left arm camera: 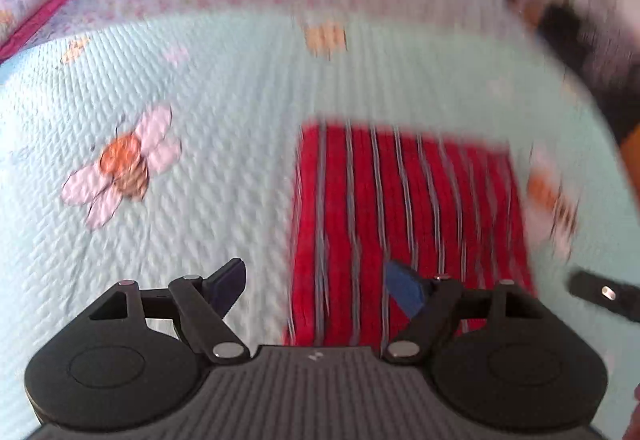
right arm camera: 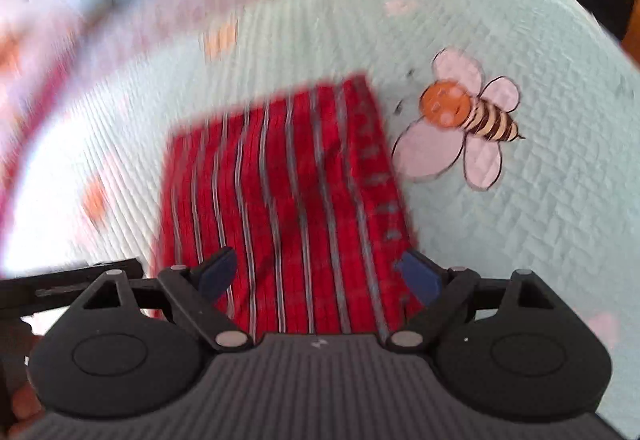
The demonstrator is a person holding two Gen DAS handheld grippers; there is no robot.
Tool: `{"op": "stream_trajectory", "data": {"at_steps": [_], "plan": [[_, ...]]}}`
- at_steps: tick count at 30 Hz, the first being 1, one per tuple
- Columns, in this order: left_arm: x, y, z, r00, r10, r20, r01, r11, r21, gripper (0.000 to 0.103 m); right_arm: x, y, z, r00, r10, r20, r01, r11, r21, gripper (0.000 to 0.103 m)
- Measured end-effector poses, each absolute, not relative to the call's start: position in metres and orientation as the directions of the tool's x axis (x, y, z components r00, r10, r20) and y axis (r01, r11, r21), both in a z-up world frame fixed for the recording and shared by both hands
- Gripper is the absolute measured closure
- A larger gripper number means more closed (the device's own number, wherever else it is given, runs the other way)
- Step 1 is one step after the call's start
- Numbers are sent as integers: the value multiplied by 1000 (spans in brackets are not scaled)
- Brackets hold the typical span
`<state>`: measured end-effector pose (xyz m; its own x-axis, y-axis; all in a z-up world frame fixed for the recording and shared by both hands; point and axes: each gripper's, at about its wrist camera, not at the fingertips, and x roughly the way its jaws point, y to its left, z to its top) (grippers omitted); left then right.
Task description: Fold clothes
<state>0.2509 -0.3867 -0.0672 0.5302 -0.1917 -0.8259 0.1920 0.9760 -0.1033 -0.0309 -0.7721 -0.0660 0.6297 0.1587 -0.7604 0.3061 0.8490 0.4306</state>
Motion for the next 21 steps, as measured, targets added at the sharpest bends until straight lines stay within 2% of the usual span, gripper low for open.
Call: {"op": "stream_trajectory", "data": {"at_steps": [1,3,6,10,14,16,17,21], "plan": [[260,-376,-74,507,-242,-827,196,967,-163,17,-32,-793,-76,670,205,-713,291,812,507,10],[276,-360,-92,461,-315,-829,202,947,-248,18,-37,-825,-102,692,257,-675,308,740,597,7],[296,-349,-119,409,-367,-836,209,929,-306,18,-31,-847,-133,683,264,-681,343,708,618,7],[316,-344,-151,318,-435,-842,180,900,-397,18,-10,-853,-169,655,359,-666,322,664,675,7],[331,-350,-169,259,-513,-819,185,858,-479,17,6,-851,-185,667,416,-618,269,639,721,0],[337,-355,-176,238,-548,-802,199,836,-512,4,19,-851,-191,662,468,-585,229,617,753,0],[341,-357,-179,227,-565,-793,205,824,-528,1,27,-850,-194,662,493,-564,203,607,768,0],[355,-365,-190,186,-636,-749,236,769,-594,0,61,-843,-202,647,588,-485,96,568,817,0]]}}
